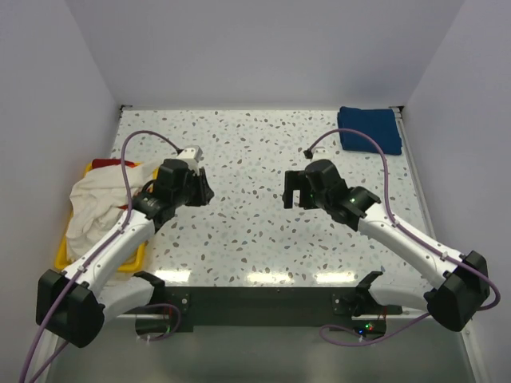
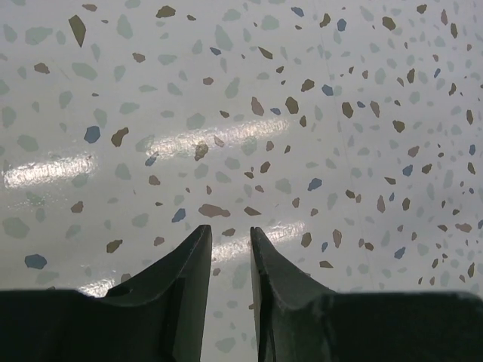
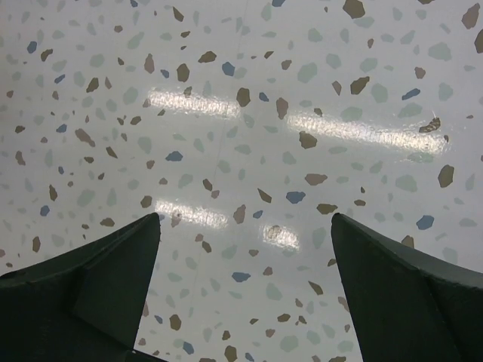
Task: Fold and stack the t-shirts
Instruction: Grab the tshirt from the pile
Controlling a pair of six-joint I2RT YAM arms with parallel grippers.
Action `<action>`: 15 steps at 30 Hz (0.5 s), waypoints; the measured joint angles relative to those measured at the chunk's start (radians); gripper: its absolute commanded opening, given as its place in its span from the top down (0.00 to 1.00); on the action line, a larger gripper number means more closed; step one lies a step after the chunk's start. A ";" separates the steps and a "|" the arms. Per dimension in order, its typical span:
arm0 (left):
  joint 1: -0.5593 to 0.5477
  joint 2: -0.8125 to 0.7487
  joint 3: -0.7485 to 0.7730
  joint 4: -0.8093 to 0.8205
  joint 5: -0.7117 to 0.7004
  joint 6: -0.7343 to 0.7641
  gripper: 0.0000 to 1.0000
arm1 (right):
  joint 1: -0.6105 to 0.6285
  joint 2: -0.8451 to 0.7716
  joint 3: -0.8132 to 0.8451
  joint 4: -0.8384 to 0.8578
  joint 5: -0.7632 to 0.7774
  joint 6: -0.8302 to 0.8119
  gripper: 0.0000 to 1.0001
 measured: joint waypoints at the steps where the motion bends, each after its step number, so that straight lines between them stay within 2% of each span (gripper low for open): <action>1: 0.000 0.004 0.000 0.000 -0.005 -0.002 0.67 | 0.000 0.000 0.003 -0.003 -0.002 0.000 0.01; 5: 0.000 0.019 0.017 -0.012 -0.037 -0.016 0.64 | 0.000 0.000 0.016 -0.013 -0.013 0.000 0.01; 8: 0.000 0.035 0.065 -0.031 -0.089 -0.026 0.51 | 0.000 0.000 0.026 -0.019 -0.026 0.000 0.01; 11: 0.012 0.054 0.132 -0.054 -0.152 -0.047 0.45 | 0.000 0.000 0.026 -0.021 -0.053 0.001 0.01; 13: 0.041 0.066 0.175 -0.082 -0.192 -0.064 0.42 | 0.000 -0.001 0.026 -0.022 -0.073 0.001 0.01; 14: 0.065 0.070 0.195 -0.096 -0.221 -0.074 0.36 | 0.000 -0.001 0.026 -0.023 -0.078 0.001 0.01; 15: 0.097 0.072 0.211 -0.111 -0.249 -0.082 0.33 | 0.000 -0.001 0.026 -0.024 -0.083 0.001 0.01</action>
